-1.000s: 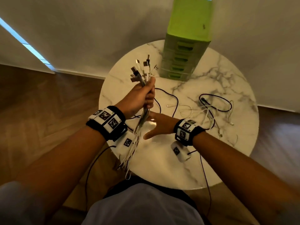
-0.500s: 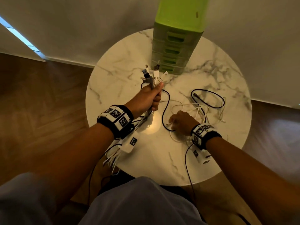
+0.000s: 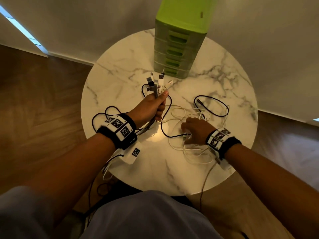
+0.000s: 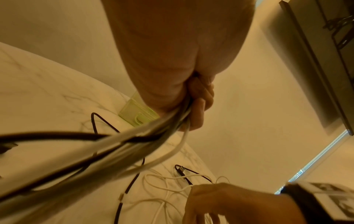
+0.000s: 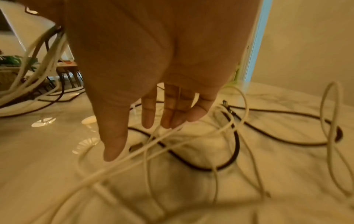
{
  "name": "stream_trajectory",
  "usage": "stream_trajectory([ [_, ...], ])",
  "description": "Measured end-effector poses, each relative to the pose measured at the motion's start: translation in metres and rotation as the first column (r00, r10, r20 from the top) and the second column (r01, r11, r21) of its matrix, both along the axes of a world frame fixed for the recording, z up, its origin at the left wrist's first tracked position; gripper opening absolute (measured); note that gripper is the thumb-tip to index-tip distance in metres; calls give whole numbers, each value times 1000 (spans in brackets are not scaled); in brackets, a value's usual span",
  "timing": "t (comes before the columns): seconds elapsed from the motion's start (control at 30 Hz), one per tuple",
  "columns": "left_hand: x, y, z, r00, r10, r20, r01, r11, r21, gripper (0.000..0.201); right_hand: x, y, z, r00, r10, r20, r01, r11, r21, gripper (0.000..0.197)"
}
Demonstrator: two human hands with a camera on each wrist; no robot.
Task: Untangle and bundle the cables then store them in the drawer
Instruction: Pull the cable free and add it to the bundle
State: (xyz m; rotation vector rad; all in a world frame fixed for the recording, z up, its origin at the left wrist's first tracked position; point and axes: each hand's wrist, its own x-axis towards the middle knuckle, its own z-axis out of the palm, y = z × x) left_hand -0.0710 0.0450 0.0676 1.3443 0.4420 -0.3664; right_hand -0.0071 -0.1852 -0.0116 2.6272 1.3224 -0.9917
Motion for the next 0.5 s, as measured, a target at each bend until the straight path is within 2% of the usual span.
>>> stream_trajectory([
  [0.07, -2, -4, -2, 1000, 6, -5, -6, 1000, 1, 41, -9, -4, -10, 1000, 10, 25, -9, 999, -36, 61],
  [0.23, -6, -11, -3, 1000, 23, 3, -23, 1000, -3, 41, -7, -4, -15, 999, -45, -11, 44, 999, -16, 42],
  [0.37, -11, -20, -8, 1000, 19, 22, -18, 1000, -21, 39, 5, -4, 10, 983, -142, -113, 164, 962, 218, 31],
  [0.5, -16, -32, -14, 996, -65, 57, 67, 997, -37, 32, 14, -3, 44, 975, -162, -152, 215, 860, 463, 29],
])
